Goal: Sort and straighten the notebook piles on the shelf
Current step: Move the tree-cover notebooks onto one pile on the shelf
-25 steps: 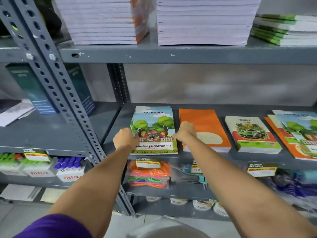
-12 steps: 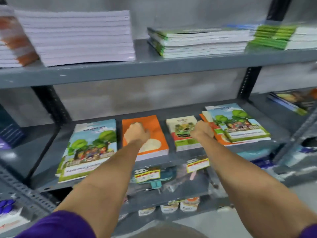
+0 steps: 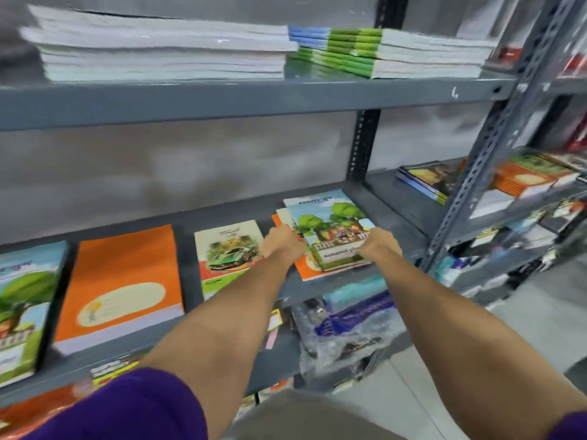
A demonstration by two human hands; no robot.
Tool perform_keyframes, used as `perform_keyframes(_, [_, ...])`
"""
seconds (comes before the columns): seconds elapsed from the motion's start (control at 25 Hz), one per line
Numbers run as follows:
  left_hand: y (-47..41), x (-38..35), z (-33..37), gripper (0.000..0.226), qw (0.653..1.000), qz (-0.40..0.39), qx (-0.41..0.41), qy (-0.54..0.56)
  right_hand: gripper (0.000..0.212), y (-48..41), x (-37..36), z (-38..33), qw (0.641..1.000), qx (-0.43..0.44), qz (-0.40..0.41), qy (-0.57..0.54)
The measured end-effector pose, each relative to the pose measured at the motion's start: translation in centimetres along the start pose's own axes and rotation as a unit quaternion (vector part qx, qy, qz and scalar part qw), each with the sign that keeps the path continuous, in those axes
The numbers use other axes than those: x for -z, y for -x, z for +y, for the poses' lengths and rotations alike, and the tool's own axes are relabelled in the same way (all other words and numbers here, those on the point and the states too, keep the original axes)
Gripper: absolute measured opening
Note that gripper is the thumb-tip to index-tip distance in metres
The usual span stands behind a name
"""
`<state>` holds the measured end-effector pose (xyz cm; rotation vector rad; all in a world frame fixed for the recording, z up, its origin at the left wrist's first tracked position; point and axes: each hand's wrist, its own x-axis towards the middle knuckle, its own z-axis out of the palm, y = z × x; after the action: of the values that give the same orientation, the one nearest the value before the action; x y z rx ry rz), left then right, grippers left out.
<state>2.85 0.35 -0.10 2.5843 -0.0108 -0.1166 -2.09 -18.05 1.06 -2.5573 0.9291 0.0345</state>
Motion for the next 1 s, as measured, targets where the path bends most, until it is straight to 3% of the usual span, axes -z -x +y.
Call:
perform_keyframes(0.08, [-0.4,-1.6,1.2,0.040,0.999,-0.030,0.010,0.020,0.061,-1.9,0.1,1.3,0.998,-0.021,-0.052,-0.024])
perform_keyframes(0.12, [-0.7,-2.0,1.9,0.041,0.999,-0.036,0.020,0.035,0.065,-2.6,0.4,1.7,0.996,-0.027,-0.078,-0.045])
perform_keyframes(0.36, [-2.7,-2.8,3.4,0.030,0.965,-0.088,0.127,0.211,0.044,-4.5,1.0,2.7,0.983,-0.044,-0.078,-0.158])
perform_keyframes(0.44, [-3.3,-2.7,3.2,0.034,0.963,-0.068,0.118,0.232,0.047,-4.9,1.2,2.9,0.980,-0.052,-0.075,-0.179])
perform_keyframes(0.68, [-3.3,1.8,1.0,0.050,0.989,0.011,0.064,0.133,0.033,-4.1,2.5,-1.2,0.962,-0.008,-0.063,-0.265])
perform_keyframes(0.84, [-2.1,6.4,-4.8,0.047,0.984,0.081,0.096,0.123,0.027,-0.4,1.2,-7.4,0.944,0.043,-0.075,-0.320])
perform_keyframes(1.0, [0.0,12.6,-13.6,0.048,0.977,0.143,0.127,0.092,0.020,5.2,-2.4,-14.5,0.938,0.107,-0.147,-0.295])
